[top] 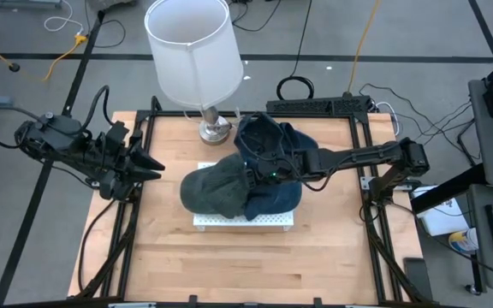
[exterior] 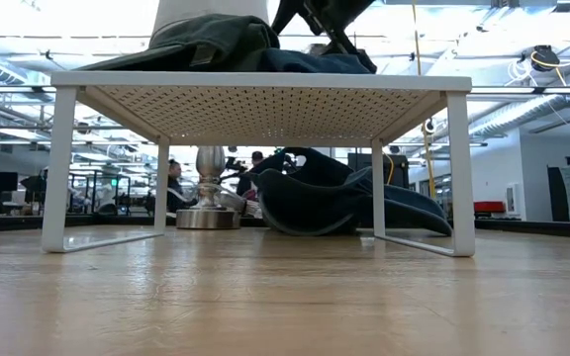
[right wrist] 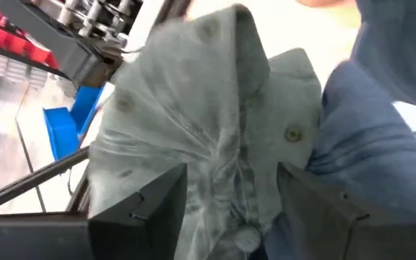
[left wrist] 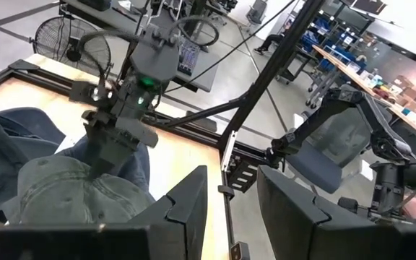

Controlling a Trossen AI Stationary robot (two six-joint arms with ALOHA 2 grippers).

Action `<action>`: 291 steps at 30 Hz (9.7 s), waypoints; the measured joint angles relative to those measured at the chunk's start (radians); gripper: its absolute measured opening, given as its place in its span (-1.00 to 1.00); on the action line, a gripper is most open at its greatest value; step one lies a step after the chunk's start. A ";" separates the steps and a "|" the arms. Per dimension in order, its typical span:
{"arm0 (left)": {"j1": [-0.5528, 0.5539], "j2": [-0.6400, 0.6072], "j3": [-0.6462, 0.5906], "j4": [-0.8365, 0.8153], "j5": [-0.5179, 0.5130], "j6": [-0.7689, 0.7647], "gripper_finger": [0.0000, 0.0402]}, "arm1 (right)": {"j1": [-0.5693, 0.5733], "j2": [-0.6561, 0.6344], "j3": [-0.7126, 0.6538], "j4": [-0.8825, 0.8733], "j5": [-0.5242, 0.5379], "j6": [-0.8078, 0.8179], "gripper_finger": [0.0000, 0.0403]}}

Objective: Pick & Place hat
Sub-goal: Stack the right blue cap on top of the other blue cap on the shelf

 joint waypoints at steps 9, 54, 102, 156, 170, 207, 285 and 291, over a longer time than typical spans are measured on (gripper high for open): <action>0.000 0.000 0.000 0.006 0.000 -0.005 -0.38 | -0.011 -0.107 0.001 -0.102 0.035 -0.086 0.02; 0.001 0.040 0.000 0.009 -0.555 -0.449 -0.38 | -0.497 -0.428 0.001 -0.672 -0.012 -0.815 -0.09; 0.001 0.039 0.000 0.007 -0.471 -0.444 -0.38 | -1.004 0.243 -0.156 -0.662 -0.627 -1.730 -0.22; 0.001 0.039 0.000 0.009 -0.443 -0.443 -0.38 | -0.175 -0.598 -0.212 -0.675 0.634 -1.083 -0.98; 0.001 0.039 0.000 0.009 -0.394 -0.424 -0.38 | 0.223 -0.411 -0.212 -0.101 1.360 -1.732 -0.98; -0.190 0.225 0.000 0.386 -0.539 1.020 -0.35 | 0.426 -0.270 -0.212 0.980 1.220 -2.091 -0.98; -0.184 0.585 0.001 0.902 -0.970 2.145 0.12 | 0.479 -0.270 -0.212 0.843 1.156 -1.801 -0.98; -0.183 0.585 0.001 0.934 -0.970 2.154 -0.08 | 0.478 -0.260 -0.212 0.818 1.148 -1.774 -0.98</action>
